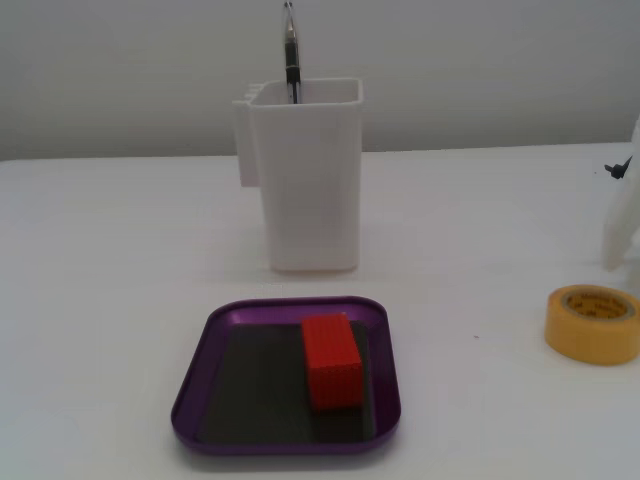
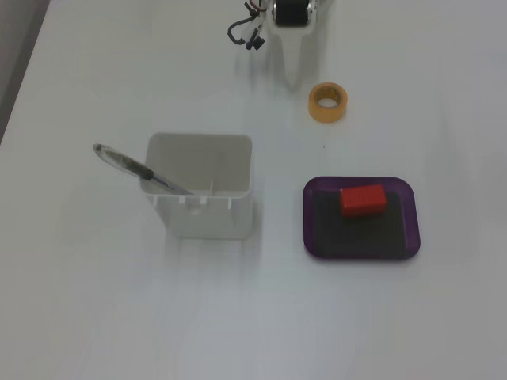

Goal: Pick up the red cube and place it in the box.

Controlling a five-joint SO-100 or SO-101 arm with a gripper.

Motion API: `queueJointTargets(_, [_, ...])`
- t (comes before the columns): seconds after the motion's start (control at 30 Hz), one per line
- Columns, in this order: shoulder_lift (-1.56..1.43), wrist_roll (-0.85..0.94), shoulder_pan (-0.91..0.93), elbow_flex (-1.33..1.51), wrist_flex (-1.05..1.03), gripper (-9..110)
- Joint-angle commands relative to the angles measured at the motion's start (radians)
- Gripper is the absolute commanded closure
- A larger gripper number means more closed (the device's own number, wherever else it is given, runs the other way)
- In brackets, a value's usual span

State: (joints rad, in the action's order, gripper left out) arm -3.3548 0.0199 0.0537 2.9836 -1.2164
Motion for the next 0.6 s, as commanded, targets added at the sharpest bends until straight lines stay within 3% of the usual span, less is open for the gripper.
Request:
queueJointTargets(0.0, [-0.095,-0.008,-0.003,0.009,0.005,102])
queueJointTargets(0.57, [-0.092,-0.002,0.0,0.094,0.014,102])
